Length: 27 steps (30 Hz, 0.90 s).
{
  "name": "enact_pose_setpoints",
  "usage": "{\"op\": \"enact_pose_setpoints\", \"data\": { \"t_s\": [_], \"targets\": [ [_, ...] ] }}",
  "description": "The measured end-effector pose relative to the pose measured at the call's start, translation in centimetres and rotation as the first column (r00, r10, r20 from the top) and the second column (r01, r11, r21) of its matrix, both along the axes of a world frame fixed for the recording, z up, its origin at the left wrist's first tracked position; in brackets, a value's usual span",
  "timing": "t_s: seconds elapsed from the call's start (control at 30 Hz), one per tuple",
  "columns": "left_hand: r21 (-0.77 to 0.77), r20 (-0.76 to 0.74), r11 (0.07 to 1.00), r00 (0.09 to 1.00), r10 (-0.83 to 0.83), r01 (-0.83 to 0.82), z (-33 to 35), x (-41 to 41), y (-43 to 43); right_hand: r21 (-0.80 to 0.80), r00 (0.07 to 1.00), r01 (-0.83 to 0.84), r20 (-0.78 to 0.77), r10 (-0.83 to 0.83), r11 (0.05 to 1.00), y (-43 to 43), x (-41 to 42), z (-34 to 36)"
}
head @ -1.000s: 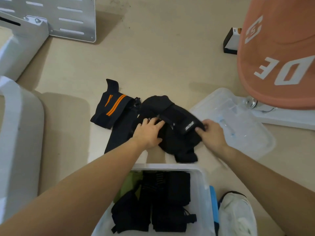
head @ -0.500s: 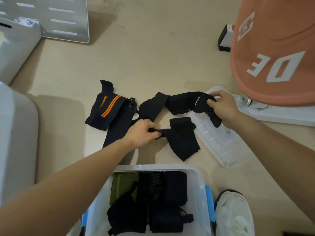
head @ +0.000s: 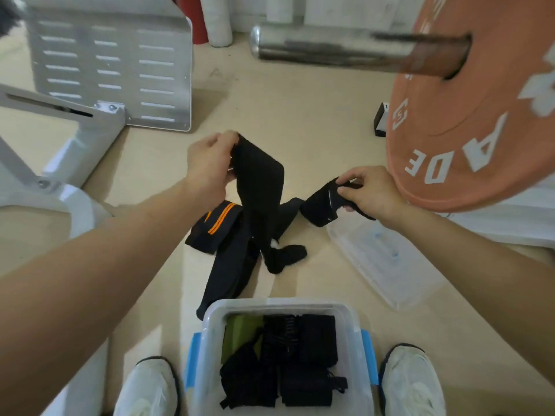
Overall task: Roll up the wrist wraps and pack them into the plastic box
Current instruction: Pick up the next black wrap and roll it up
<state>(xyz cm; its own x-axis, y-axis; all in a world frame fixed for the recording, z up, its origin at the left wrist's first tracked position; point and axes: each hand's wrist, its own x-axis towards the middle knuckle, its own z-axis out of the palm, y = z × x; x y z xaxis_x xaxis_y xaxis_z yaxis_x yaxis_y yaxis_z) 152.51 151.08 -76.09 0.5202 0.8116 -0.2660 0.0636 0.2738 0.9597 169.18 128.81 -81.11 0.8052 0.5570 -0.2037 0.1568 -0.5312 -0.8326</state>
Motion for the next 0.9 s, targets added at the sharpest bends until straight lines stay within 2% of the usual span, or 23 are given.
{"op": "enact_pose_setpoints", "data": {
  "t_s": [0.07, 0.1, 0.17, 0.2, 0.27, 0.37, 0.5, 0.53, 0.57, 0.67, 0.7, 0.8, 0.9],
  "targets": [
    [0.148, 0.010, 0.980, 0.991, 0.136, -0.136, 1.3, -1.1, 1.3, 0.013, 1.000, -0.019, 0.014, 0.019, 1.000, 0.2, -0.7, 0.8],
    [0.258, -0.057, 0.953, 0.982, 0.178, -0.158, 1.1, -2.0, 2.0, 0.018, 1.000, -0.021, 0.015, 0.021, 1.000, 0.2, -1.0, 1.1],
    [0.463, -0.319, 0.886, 0.926, 0.201, -0.033, -0.5, -4.4, 2.7, 0.023, 1.000, -0.019, 0.002, 0.019, 1.000, 0.3, -1.7, 1.2],
    [0.491, -0.456, 0.869, 0.868, 0.195, 0.063, -1.8, -5.8, 2.8, 0.018, 1.000, -0.017, -0.007, 0.017, 1.000, 0.3, -2.1, 1.1],
    [0.447, -0.658, 0.868, 0.736, 0.156, 0.216, -4.9, -8.4, 2.8, -0.005, 1.000, -0.004, -0.030, 0.004, 1.000, 0.2, -2.9, 0.6],
    [0.381, -0.807, 0.828, 0.584, 0.081, 0.411, -9.2, -11.0, 2.2, -0.006, 0.998, 0.011, -0.069, -0.012, 1.000, 0.3, -3.6, -0.9],
    [0.155, -0.867, 0.705, 0.437, -0.238, 0.692, -12.5, -10.2, -0.8, 0.009, 0.989, 0.047, -0.141, -0.046, 0.999, 0.3, -3.8, -2.6],
    [0.121, -0.860, 0.670, 0.414, -0.298, 0.732, -13.1, -9.8, -1.7, 0.004, 0.987, 0.051, -0.153, -0.050, 0.999, 0.2, -3.8, -3.0],
    [0.149, -0.853, 0.633, 0.423, -0.307, 0.760, -13.6, -9.3, -2.5, -0.001, 0.985, 0.054, -0.162, -0.053, 0.999, 0.1, -3.8, -3.5],
    [0.389, -0.806, 0.433, 0.528, -0.267, 0.813, -15.4, -7.6, -4.2, -0.007, 0.980, 0.018, -0.198, -0.020, 1.000, -0.7, -3.6, -4.8],
    [0.412, -0.808, 0.342, 0.512, -0.291, 0.844, -16.0, -6.8, -4.6, -0.011, 0.978, -0.005, -0.209, 0.002, 1.000, -1.0, -3.5, -5.3],
    [0.347, -0.892, 0.027, 0.339, -0.298, 0.938, -17.5, -3.8, -6.2, -0.069, 0.986, -0.052, -0.163, 0.040, 0.996, -2.7, -3.1, -6.7],
    [0.146, -0.982, -0.203, 0.116, -0.150, 0.968, -19.8, -1.5, -8.0, -0.184, 0.998, -0.059, -0.024, 0.056, 0.981, -4.6, -2.6, -8.1]
  ]
}}
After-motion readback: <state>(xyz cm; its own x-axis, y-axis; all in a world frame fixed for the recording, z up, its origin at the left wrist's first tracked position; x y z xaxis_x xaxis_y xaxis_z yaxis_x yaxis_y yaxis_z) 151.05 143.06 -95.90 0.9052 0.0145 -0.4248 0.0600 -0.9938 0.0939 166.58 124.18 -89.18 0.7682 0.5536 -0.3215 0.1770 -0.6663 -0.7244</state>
